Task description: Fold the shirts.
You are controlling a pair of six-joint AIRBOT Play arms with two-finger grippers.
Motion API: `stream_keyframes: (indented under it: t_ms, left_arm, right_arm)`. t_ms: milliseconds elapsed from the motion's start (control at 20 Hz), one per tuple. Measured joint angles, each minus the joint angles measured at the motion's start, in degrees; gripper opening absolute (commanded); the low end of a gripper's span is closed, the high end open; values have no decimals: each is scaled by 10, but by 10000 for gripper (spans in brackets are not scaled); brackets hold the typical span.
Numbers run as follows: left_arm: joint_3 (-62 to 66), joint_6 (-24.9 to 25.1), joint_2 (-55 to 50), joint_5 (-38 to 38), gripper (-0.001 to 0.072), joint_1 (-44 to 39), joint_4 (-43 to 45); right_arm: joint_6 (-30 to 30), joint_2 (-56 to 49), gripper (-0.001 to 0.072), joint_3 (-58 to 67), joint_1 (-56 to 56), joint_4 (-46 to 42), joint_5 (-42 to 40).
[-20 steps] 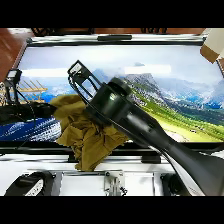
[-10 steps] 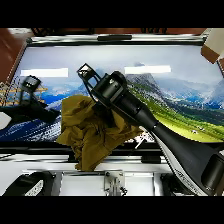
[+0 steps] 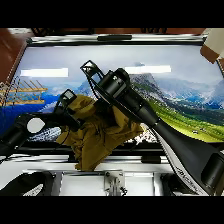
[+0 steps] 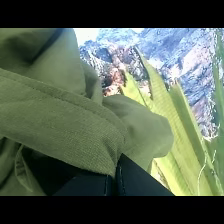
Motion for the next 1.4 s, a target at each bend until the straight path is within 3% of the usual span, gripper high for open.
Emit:
stream_keyframes:
  t_ms: [150, 200, 250, 300, 350, 400, 450, 500, 1000, 1400]
  left_arm:
    - [-3, -8, -37, 34, 689, -9, -3]
    - [-4, -9, -47, 40, 443, -10, -3]
    - [-4, -10, -58, 49, 106, -9, -3]
    - [-4, -11, -65, 56, 54, -8, -3]
    - [-4, -11, -70, 66, 54, -3, -2]
    - [-2, -13, -72, 74, 54, 2, -1]
    - [4, -13, -73, 81, 54, 10, 1]
    - [13, -13, -73, 83, 53, 19, 3]
    - [91, -72, -74, 10, 54, 64, -19]
    - [95, -77, -75, -26, 54, 67, -17]
  right_arm:
    - [0, 0, 68, 0, 0, -9, 0]
    - [0, 0, 68, 0, 0, -14, 0]
    - [1, 0, 69, 0, 0, -19, 0]
    - [1, 0, 95, 0, 0, -20, 0]
    - [1, 0, 95, 0, 0, -21, 0]
    - [1, 0, 234, 0, 0, -23, 2]
    - [4, 0, 573, 0, 0, -24, 9]
    - [8, 0, 607, 0, 0, -27, 20]
    - [117, -6, 608, -60, 12, 40, 110]
    - [96, -6, 607, -141, -44, 47, 106]
